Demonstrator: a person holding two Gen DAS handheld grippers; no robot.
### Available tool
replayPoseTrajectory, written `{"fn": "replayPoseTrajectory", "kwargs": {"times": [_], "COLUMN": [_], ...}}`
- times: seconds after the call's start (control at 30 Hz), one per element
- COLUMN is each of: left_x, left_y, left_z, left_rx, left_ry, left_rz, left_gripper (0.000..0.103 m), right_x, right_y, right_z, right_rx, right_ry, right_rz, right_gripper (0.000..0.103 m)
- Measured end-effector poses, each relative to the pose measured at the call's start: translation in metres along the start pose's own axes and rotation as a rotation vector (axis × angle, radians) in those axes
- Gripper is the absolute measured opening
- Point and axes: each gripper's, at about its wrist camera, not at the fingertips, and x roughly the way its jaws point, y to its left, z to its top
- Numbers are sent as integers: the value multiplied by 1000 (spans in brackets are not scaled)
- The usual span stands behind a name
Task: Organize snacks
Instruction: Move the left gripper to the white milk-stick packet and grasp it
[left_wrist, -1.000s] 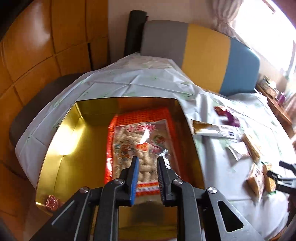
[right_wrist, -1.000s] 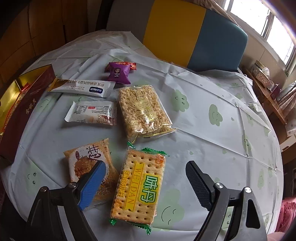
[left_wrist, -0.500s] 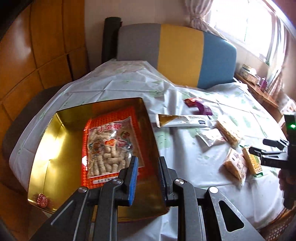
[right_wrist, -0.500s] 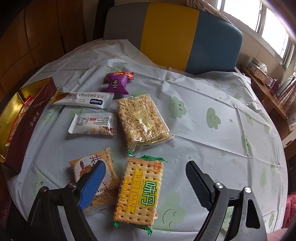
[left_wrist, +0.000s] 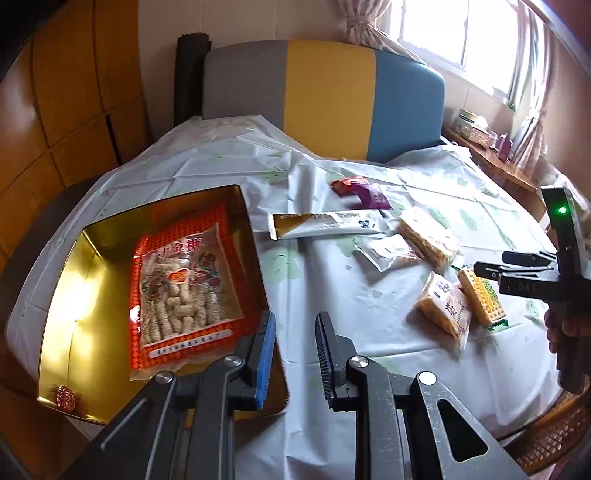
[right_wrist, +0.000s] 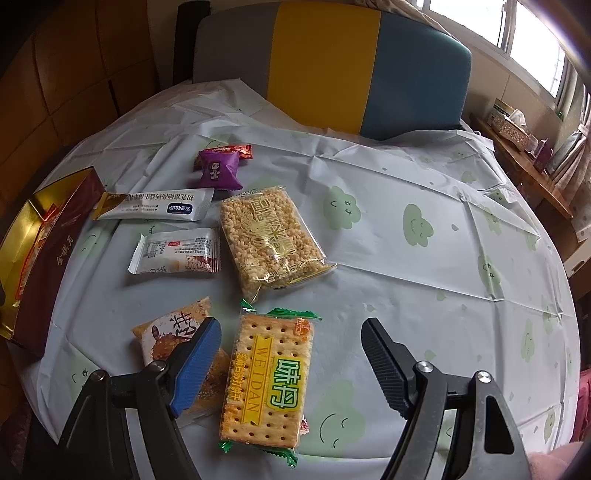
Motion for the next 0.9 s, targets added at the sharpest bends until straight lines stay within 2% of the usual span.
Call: {"fn": "replayPoseTrajectory", "kwargs": {"times": [0.13, 0.27, 0.5, 0.63, 0.7, 0.83, 0.9], "left_x": [1, 5, 11, 17, 20, 29, 34], "left_y": [-11, -22, -38, -47, -52, -59, -63], "left_z": [-2, -6, -17, -24, -28, -35, -40], "left_rx": [29, 52, 90, 123, 142, 182, 196], "left_ry": [10, 28, 65, 84, 90, 118, 131], "left_rz": [-23, -52, -88, -116, -132, -159, -164], "left_gripper": [23, 26, 26, 26, 26, 27, 27], "right_x": [1, 0, -3, 3, 5, 10, 14], "right_y": [-5, -22, -48, -51, -46, -27, -16], "right_z": [0, 1, 1, -1, -1, 4, 10], "right_rx": [24, 111, 261, 305, 281, 190, 138], "right_ry": [14, 27, 22, 54, 57, 66, 78], "right_rz": [-4, 11, 78, 115, 107, 116, 124], "right_gripper": [70, 54, 54, 54, 55, 69, 72]}}
